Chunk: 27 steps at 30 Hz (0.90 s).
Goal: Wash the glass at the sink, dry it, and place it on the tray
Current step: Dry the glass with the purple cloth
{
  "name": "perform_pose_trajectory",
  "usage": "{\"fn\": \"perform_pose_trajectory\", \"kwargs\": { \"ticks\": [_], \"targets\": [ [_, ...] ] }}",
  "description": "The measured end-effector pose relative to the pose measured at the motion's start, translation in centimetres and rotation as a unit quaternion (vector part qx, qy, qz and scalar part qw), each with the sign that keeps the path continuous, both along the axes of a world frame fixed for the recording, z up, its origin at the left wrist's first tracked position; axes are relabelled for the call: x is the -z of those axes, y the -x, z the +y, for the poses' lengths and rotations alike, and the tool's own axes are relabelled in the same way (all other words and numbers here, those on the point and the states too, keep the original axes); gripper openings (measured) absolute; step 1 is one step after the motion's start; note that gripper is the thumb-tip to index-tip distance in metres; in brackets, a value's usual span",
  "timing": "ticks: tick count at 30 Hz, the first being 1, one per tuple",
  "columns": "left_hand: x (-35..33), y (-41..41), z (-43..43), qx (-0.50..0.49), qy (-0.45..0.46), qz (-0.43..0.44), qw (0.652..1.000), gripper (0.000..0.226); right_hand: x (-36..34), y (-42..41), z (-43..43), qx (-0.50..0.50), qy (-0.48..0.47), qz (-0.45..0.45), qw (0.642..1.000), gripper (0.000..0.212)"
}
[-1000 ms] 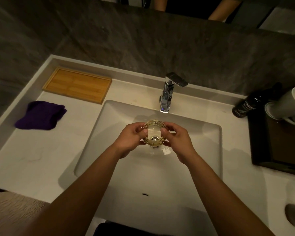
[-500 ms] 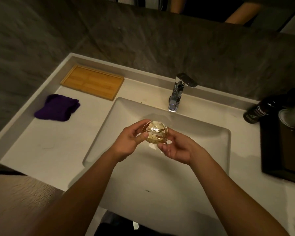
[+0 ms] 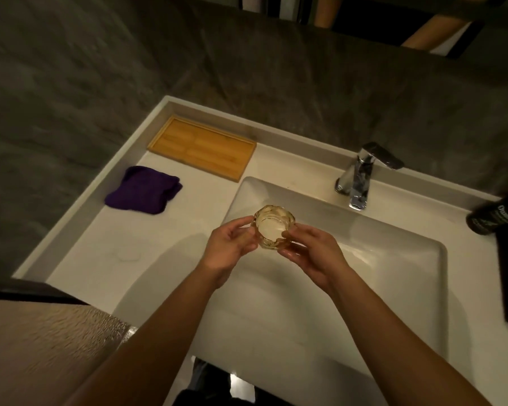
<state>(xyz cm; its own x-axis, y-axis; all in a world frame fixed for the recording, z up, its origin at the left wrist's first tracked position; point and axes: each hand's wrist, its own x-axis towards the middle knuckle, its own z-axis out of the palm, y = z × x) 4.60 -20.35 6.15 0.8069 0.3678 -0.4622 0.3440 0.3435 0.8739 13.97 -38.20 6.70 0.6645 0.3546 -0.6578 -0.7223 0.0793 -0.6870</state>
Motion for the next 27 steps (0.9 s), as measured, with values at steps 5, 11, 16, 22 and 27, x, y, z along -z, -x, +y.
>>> {"fn": "perform_pose_trajectory", "kwargs": {
  "ticks": [5, 11, 16, 22, 27],
  "targets": [
    [-0.1, 0.8, 8.5, -0.036, -0.202, 0.067, 0.976, 0.016, 0.3, 1.1, 4.6, 0.044, 0.012, -0.020, 0.999, 0.032],
    [0.4, 1.0, 19.9, 0.033, -0.556, 0.149, 0.817, 0.040, 0.5, 2.4, 8.3, 0.079, 0.009, -0.019, 0.997, 0.031],
    [1.6, 0.2, 22.9, 0.138, -0.604, 0.217, 0.754, 0.054, 0.6, 3.6, 10.8, 0.101, 0.027, -0.021, 0.994, 0.027],
    [2.5, 0.3, 22.6, 0.131, -0.602, 0.206, 0.760, 0.030, 0.5, 4.7, 12.7, 0.118, 0.033, -0.021, 0.992, 0.030],
    [0.6, 1.3, 22.5, 0.058, -0.375, 0.106, 0.919, 0.017, -0.3, 5.0, 13.9, 0.109, 0.043, -0.028, 0.993, 0.028]
  ]
}}
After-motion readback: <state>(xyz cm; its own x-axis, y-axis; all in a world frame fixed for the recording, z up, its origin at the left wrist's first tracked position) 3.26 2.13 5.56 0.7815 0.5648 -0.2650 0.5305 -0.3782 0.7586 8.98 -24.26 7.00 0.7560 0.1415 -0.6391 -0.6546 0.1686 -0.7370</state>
